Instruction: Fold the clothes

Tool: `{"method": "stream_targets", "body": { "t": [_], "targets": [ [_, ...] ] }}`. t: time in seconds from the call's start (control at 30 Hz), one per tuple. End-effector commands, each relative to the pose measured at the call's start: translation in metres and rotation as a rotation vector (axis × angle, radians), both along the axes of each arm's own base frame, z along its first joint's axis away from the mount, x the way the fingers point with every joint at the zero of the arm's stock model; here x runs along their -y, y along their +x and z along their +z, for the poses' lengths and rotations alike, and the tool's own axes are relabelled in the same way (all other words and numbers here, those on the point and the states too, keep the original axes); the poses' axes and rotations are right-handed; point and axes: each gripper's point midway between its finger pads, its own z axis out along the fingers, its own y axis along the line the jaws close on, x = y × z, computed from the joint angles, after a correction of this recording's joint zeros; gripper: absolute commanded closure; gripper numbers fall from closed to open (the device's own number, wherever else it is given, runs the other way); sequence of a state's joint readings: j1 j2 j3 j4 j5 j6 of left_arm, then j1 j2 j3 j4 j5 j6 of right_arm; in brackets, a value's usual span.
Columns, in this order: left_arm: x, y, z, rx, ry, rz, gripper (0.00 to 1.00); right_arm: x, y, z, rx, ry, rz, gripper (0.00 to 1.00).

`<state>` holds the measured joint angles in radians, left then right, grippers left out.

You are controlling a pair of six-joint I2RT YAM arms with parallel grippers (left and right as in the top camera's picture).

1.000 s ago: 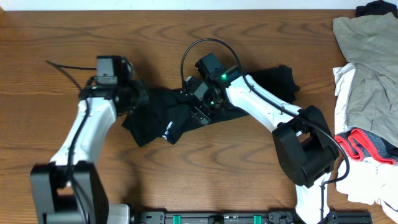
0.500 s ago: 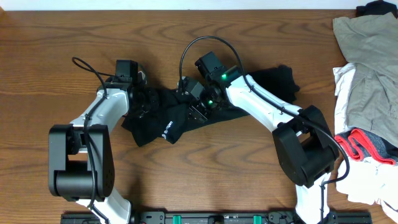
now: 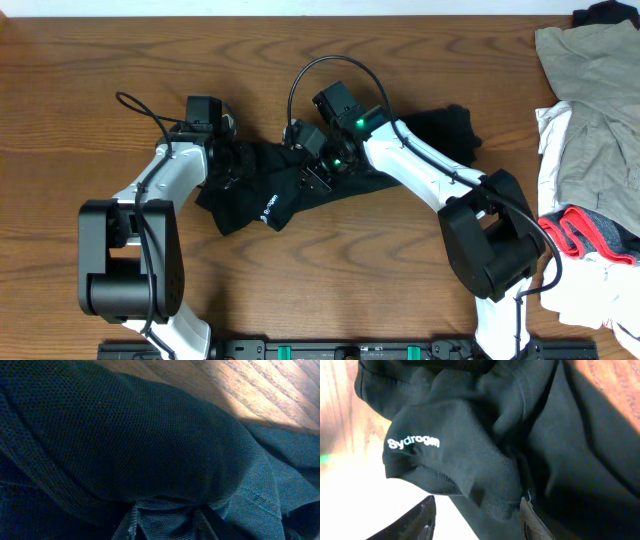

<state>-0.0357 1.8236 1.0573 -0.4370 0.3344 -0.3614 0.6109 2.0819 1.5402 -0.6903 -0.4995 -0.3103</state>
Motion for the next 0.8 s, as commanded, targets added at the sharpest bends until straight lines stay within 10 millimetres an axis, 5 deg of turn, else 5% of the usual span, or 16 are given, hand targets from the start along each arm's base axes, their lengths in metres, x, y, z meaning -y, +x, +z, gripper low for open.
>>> {"method": "stream_targets", "body": {
  "t": [0.0, 0.47, 0.53, 0.67, 0.77],
  "targets": [
    [-0.008, -0.013, -0.026, -0.075, 0.044, 0.001, 0.61, -0.003, 0.005, 0.007, 0.040, -0.005, 0.005, 0.48],
    [-0.008, -0.013, -0.026, -0.075, 0.044, 0.001, 0.62, -0.002, 0.001, -0.021, -0.014, -0.044, -0.006, 0.54],
    [-0.008, -0.013, -0.026, -0.075, 0.044, 0.001, 0.62, -0.003, 0.003, -0.020, -0.007, -0.038, -0.007, 0.62],
    [-0.008, -0.013, -0.026, -0.075, 0.044, 0.001, 0.61, -0.005, 0.006, -0.019, 0.008, -0.028, -0.009, 0.96],
    [-0.008, -0.013, -0.026, -0.075, 0.044, 0.001, 0.61, -0.001, 0.013, -0.019, 0.007, -0.049, -0.065, 0.99]
  ]
}}
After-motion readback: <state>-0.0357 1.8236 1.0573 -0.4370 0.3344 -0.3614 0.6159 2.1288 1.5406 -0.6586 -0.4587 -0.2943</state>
